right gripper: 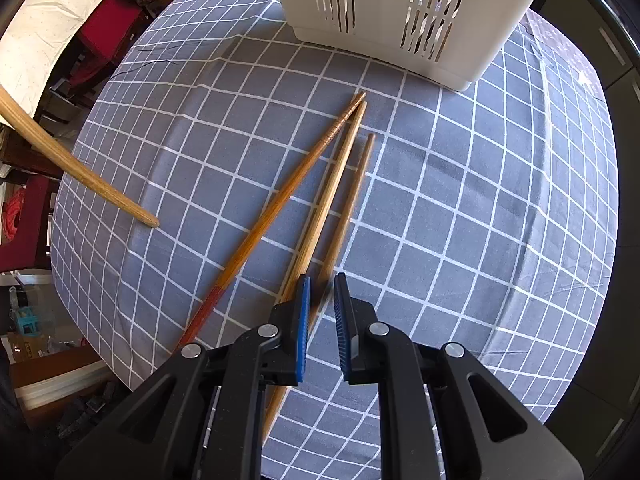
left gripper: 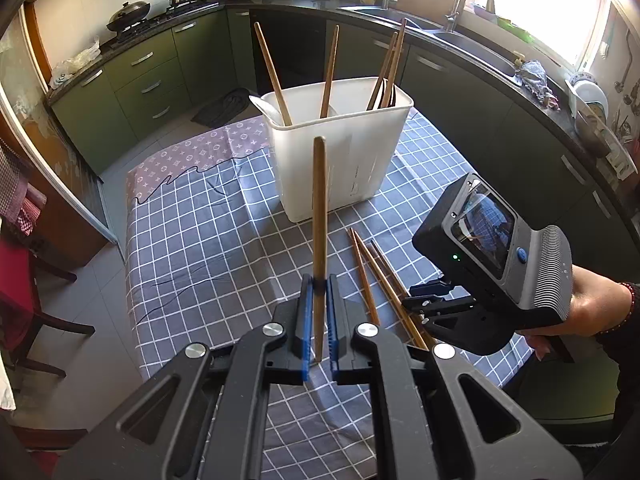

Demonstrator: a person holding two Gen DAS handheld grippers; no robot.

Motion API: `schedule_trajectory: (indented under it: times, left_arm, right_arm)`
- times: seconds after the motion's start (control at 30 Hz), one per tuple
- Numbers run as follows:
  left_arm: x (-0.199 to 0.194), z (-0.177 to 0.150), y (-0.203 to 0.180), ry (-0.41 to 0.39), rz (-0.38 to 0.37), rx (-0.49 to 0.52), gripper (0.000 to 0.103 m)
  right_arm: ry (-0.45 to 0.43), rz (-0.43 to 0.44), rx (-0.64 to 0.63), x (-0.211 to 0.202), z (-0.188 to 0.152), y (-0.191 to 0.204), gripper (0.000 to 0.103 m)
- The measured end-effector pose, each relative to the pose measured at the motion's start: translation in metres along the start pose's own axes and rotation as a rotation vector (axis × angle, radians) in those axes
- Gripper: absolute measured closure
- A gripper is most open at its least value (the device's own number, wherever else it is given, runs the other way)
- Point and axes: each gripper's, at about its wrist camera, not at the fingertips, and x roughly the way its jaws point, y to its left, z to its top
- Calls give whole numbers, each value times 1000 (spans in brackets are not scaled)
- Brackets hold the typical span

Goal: Organize utensils
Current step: 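Lift the chopstick with the left tool while the right tool grasps another chopstick, then carry both chopsticks over the white holder, lower them in, open both tools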

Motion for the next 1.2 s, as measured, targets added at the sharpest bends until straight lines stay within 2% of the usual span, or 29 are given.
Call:
schedule_trajectory:
  times: [0.2, 0.4, 0.5, 0.73, 0.87, 1.2]
  left_arm:
    - [-1, -1, 0, -2, 4, 5, 96]
    - [-2, -1, 0, -3, 2, 7, 96]
    - [-2, -1, 0, 0, 2, 10, 97]
    - [-2, -1, -1, -1, 6, 12, 96]
    - [-3, -3, -1, -5, 10, 9, 96]
    - [-6, -8, -8, -23, 26, 29, 96]
  right_arm:
    - [-3, -18, 12, 6, 14, 13, 90]
    - [-11, -2, 21, 3, 12, 9, 96]
    - [-70, 9, 19, -19, 4, 2, 96]
    - [-294, 18, 7, -105, -20, -3, 96]
    - [-380, 19, 8, -138, -36, -7, 96]
    - [-438, 16, 24, -152, -66, -21, 96]
